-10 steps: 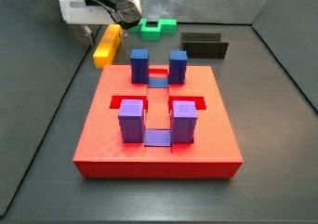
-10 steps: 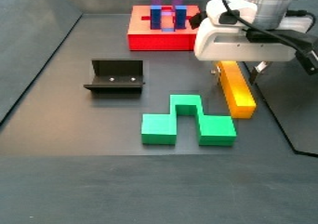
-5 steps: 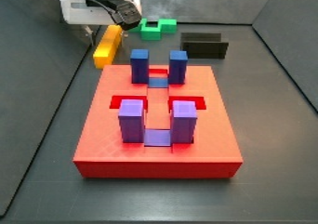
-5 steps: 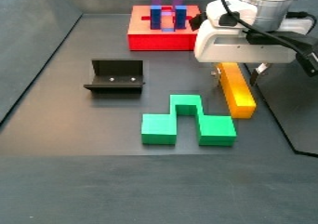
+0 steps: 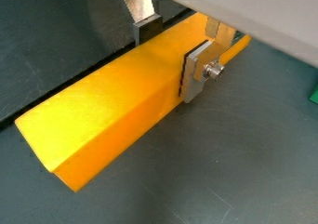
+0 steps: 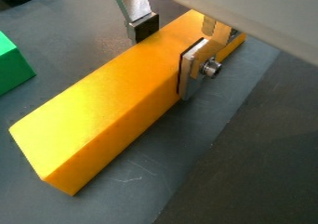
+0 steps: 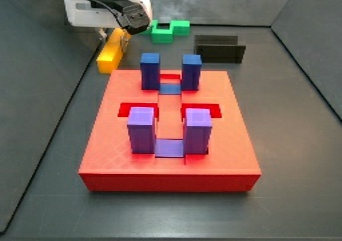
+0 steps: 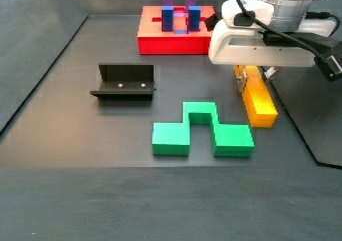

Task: Pick up the yellow object. Move up. Move to above the board. Insert the yellow object.
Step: Pick up the yellow object, then move up.

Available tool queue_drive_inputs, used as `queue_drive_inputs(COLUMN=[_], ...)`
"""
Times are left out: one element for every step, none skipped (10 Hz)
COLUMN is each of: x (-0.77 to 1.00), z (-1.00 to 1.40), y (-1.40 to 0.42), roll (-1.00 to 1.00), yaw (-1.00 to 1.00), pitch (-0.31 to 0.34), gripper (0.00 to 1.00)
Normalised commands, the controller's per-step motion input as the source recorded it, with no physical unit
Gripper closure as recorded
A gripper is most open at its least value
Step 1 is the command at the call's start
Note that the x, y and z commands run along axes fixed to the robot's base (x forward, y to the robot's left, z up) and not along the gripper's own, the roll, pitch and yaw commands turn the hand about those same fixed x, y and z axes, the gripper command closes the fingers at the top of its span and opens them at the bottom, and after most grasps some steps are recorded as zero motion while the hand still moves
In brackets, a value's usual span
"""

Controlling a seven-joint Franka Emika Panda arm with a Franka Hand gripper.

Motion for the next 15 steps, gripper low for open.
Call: queue_drive_inputs(x=[0.00, 0.00, 0.00, 0.00, 0.00, 0.00, 0.00, 0.00, 0.00, 0.00, 0.00, 0.00, 0.00, 0.00, 0.00], z=[0.00, 0.00, 0.00, 0.00, 0.00, 0.00, 0.00, 0.00, 0.00, 0.00, 0.00, 0.00, 0.00, 0.00, 0.83], y=[0.00, 0.00, 0.00, 0.00, 0.00, 0.00, 0.00, 0.00, 0.00, 0.00, 0.00, 0.00, 0.00, 0.00, 0.00], roll=[0.00, 0.00, 0.00, 0.00, 0.00, 0.00, 0.00, 0.00, 0.00, 0.00, 0.00, 0.00, 0.00, 0.00, 0.00], yaw=[0.00, 0.00, 0.00, 0.00, 0.00, 0.00, 0.00, 0.00, 0.00, 0.00, 0.00, 0.00, 0.00, 0.00, 0.00], pitch=[0.000, 0.000, 0.000, 0.000, 0.000, 0.000, 0.000, 0.000, 0.000, 0.000, 0.000, 0.000, 0.000, 0.000, 0.000], gripper=[1.00, 1.00, 1.00, 1.00, 1.00, 1.00, 1.00, 1.00, 1.00, 1.00, 1.00, 1.00, 1.00, 1.00, 1.00])
